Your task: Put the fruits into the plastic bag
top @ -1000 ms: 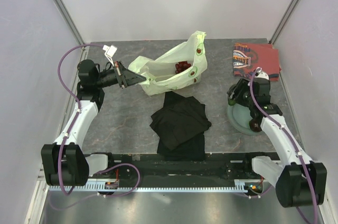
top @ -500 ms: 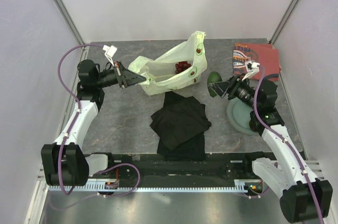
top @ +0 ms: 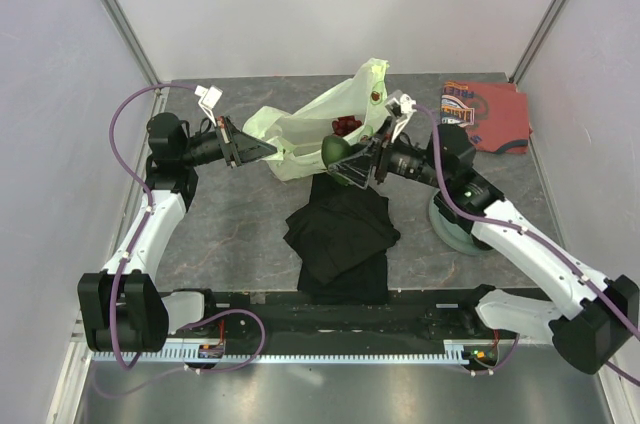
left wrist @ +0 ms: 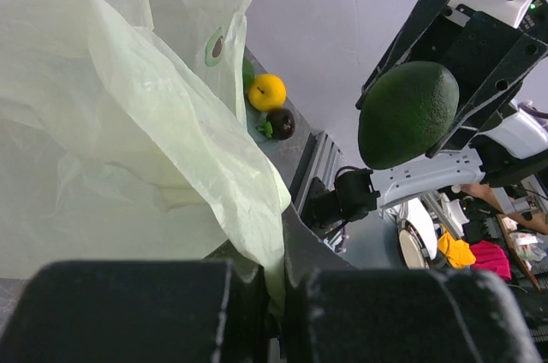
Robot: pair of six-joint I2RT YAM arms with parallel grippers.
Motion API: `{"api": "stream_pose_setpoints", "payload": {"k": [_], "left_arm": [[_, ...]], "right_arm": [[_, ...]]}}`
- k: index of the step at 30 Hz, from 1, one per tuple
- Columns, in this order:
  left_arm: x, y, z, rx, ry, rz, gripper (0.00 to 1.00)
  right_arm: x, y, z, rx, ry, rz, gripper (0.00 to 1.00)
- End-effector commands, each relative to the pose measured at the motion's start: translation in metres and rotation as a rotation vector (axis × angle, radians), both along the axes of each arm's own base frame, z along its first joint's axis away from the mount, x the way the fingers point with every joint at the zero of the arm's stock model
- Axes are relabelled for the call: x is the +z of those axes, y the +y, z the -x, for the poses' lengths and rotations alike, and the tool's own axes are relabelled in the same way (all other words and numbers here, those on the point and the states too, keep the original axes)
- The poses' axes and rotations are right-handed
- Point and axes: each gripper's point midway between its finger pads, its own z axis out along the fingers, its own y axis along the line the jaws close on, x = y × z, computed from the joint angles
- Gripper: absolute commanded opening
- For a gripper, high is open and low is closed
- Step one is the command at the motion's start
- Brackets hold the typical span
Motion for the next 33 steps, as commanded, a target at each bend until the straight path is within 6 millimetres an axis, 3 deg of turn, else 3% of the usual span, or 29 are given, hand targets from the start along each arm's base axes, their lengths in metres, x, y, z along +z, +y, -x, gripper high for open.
{"api": "stream_pose_setpoints", "payload": {"k": [1, 2, 4, 5, 7, 11, 16, 20, 24, 27, 33], "left_arm": [[0.009, 0.001, -0.005, 0.010, -0.071, -0.017, 0.02], [0.009, 0.001, -0.004, 0.011, -0.072, -0.017, 0.02], [0.008, 0.001, -0.004, 0.010, -0.070, -0.017, 0.02], [0.008, 0.001, -0.004, 0.010, -0.070, -0.017, 0.02], [0.008, 0.001, -0.005, 0.011, -0.068, -0.017, 0.01], [0.008, 0.001, -0.005, 0.011, -0.070, -0.018, 0.02], [0.008, 0.001, -0.005, 0.011, -0.067, -0.018, 0.02], [0.008, 0.001, -0.005, 0.010, -0.068, -0.018, 0.02], [0.007, 0.001, -0.005, 0.011, -0.065, -0.018, 0.02], [0.007, 0.001, -0.006, 0.011, -0.065, -0.019, 0.02], [0.007, 0.001, -0.006, 0.011, -0.063, -0.020, 0.01]], "right_arm": [[0.019, 0.006, -0.021, -0.071, -0.100, 0.037, 0.14], [0.027, 0.007, -0.025, -0.084, -0.113, 0.028, 0.14], [0.024, 0.010, -0.038, -0.115, -0.095, 0.043, 0.14], [0.032, 0.009, -0.045, -0.148, -0.101, 0.038, 0.13], [0.024, 0.012, -0.058, -0.175, -0.080, 0.067, 0.12], [0.038, 0.018, -0.073, -0.201, -0.124, 0.066, 0.11], [0.031, 0.033, -0.093, -0.233, -0.156, 0.109, 0.11], [0.008, 0.045, -0.108, -0.271, -0.200, 0.187, 0.10], [-0.027, 0.060, -0.118, -0.263, -0.219, 0.288, 0.09], [-0.055, 0.070, -0.116, -0.245, -0.205, 0.362, 0.09], [-0.085, 0.072, -0.110, -0.244, -0.159, 0.438, 0.09]]}}
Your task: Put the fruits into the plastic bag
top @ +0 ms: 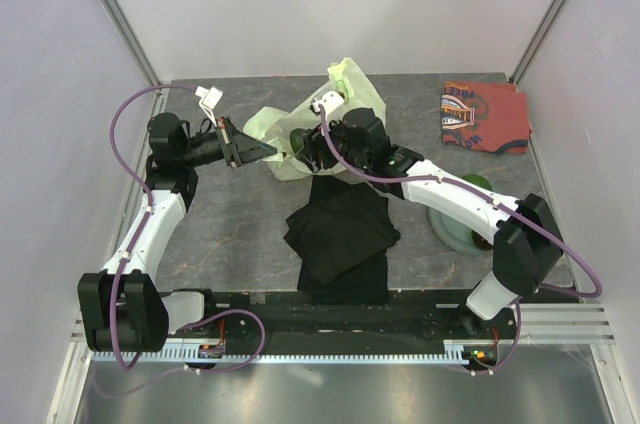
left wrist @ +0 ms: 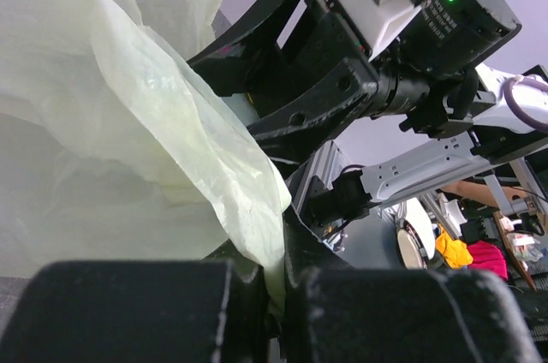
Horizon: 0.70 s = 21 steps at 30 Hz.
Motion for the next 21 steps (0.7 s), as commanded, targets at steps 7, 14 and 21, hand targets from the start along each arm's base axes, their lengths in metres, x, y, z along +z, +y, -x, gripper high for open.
{"api": "stream_pose_setpoints", "payload": {"k": [7, 14, 21], "left_arm": [[0.008, 0.001, -0.006, 0.009, -0.070, -0.017, 0.02], [0.009, 0.001, -0.006, 0.008, -0.071, -0.016, 0.02], [0.009, 0.001, -0.006, 0.008, -0.070, -0.016, 0.02]], "right_arm": [[0.003, -0.006, -0.021, -0.125, -0.011, 0.061, 0.09], [0.003, 0.012, -0.046, -0.161, 0.023, 0.094, 0.10], [-0.040, 0.021, -0.069, -0.220, 0.124, 0.201, 0.10]]}}
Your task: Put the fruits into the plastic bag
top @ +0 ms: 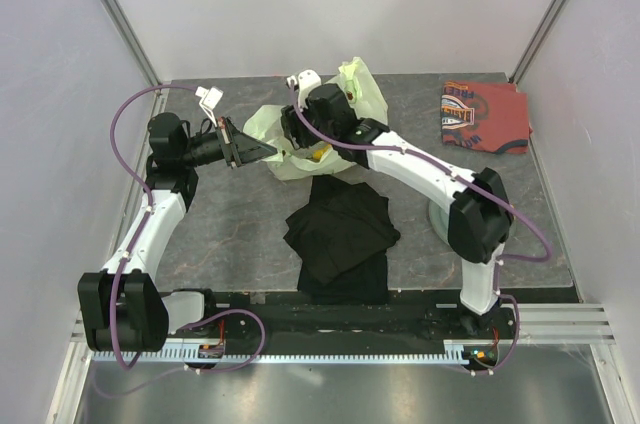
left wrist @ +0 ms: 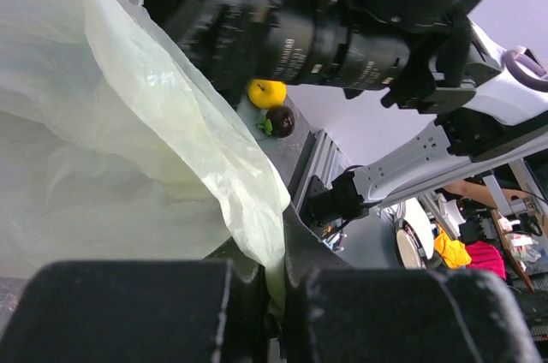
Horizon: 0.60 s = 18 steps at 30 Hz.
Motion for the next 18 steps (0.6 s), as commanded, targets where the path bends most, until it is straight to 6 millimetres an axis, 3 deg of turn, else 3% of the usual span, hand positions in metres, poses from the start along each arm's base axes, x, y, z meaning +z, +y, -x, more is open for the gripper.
{"api": "stream_pose_setpoints", "payload": {"k": [1, 11, 14, 18], "left_arm": [[0.010, 0.001, -0.006, 0.008, -0.079, -0.016, 0.01], [0.012, 0.001, -0.004, 0.005, -0.084, -0.015, 0.02], [0.011, 0.001, -0.005, 0.007, -0.082, -0.015, 0.01], [0.011, 0.001, -0.005, 0.005, -0.079, -0.015, 0.02]], "right_arm": [[-0.035, -0.007, -0.009, -0.078, 0.083, 0.085, 0.10], [-0.091, -0.018, -0.012, -0.113, 0.178, 0.145, 0.10], [-0.103, -0.017, -0.016, -0.121, 0.198, 0.150, 0.14], [-0.116, -0.021, -0.020, -0.152, 0.230, 0.146, 0.27]]}}
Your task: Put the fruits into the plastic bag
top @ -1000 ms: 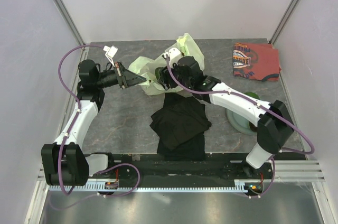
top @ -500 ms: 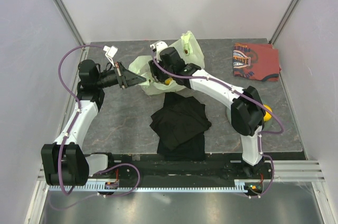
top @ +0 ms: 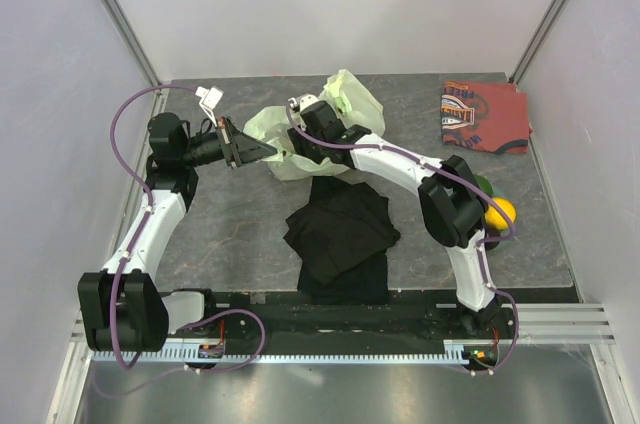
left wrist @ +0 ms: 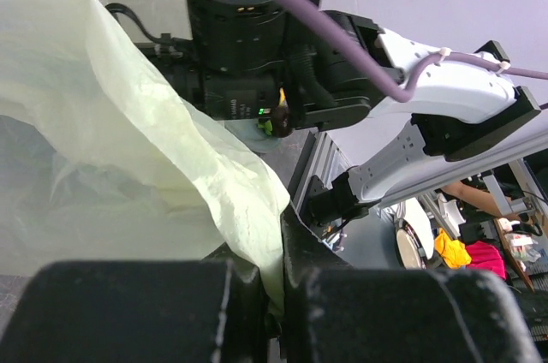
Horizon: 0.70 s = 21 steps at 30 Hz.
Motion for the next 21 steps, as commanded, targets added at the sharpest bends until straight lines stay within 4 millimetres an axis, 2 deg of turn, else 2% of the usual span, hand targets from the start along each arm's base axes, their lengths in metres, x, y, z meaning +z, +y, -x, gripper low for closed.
{"api": "stream_pose_setpoints", "payload": {"k": [1, 4, 7, 8, 11, 19, 21], "left_arm": [[0.0111, 0.0007, -0.0047, 0.005, -0.079, -0.015, 0.02], [0.0113, 0.0012, -0.0053, 0.007, -0.079, -0.015, 0.02], [0.0107, 0.0007, -0.0050, 0.005, -0.078, -0.015, 0.02], [0.0111, 0.0007, -0.0045, 0.004, -0.081, -0.015, 0.02], [0.0117, 0.0007, -0.0048, 0.005, -0.081, -0.015, 0.02], [0.0114, 0.0006, -0.0049, 0.004, -0.081, -0.015, 0.02], [0.0111, 0.0006, -0.0044, 0.004, -0.079, -0.015, 0.02]], "right_arm": [[-0.0073, -0.0031, -0.0106, -0.057, 0.016, -0.019, 0.29], [-0.0092, -0.0042, -0.0102, -0.059, 0.021, -0.018, 0.37], [-0.0103, -0.0062, -0.0085, -0.053, 0.021, -0.009, 0.50], [-0.0083, -0.0072, -0.0085, -0.050, 0.017, -0.009, 0.59], [-0.0070, -0.0062, -0.0076, -0.040, 0.014, -0.009, 0.69], [-0.0071, -0.0058, -0.0054, -0.030, 0.019, -0.011, 0.76], [-0.0021, -0.0053, -0.0050, -0.030, 0.014, -0.021, 0.77]]}}
